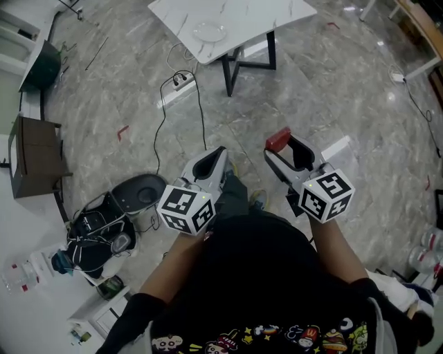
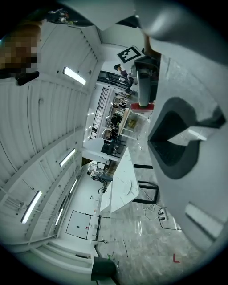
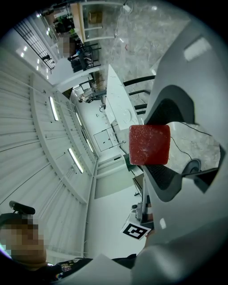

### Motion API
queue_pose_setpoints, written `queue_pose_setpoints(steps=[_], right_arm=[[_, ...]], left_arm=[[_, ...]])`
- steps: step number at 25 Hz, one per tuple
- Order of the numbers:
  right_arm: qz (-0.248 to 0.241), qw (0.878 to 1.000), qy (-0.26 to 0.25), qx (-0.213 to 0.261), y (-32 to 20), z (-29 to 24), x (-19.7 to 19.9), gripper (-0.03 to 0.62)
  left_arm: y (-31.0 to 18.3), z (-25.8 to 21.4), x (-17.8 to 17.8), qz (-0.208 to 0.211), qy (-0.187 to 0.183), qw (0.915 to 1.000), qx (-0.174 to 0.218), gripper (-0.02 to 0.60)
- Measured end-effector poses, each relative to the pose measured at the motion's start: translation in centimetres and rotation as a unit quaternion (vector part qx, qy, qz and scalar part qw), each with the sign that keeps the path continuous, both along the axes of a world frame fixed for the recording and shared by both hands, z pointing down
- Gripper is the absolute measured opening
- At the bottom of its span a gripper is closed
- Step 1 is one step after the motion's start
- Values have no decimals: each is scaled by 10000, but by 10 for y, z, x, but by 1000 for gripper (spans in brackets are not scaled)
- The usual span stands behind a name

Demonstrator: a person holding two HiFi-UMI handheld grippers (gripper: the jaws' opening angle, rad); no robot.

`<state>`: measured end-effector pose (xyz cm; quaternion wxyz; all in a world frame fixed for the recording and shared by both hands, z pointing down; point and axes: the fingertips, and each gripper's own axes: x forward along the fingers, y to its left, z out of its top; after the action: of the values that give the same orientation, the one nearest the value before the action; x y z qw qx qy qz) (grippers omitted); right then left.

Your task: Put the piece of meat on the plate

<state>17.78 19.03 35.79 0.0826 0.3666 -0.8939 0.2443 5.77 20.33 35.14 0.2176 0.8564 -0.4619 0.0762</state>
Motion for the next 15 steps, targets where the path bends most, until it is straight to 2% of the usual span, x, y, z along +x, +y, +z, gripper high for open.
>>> queue_pose_setpoints(steps=[4, 9, 15], right_arm=[[-88, 9999, 90, -4, -14, -3, -14, 301], [-100, 9996, 211, -160, -58, 4, -48, 301], [47, 9993, 307, -200, -69, 14, -52, 300]], left_arm=[[-14, 1, -12, -41, 49, 10000, -66, 2], [-59, 6, -43, -14, 108, 9997, -221, 2], [-74, 13, -45, 192, 121, 9994, -259, 2]])
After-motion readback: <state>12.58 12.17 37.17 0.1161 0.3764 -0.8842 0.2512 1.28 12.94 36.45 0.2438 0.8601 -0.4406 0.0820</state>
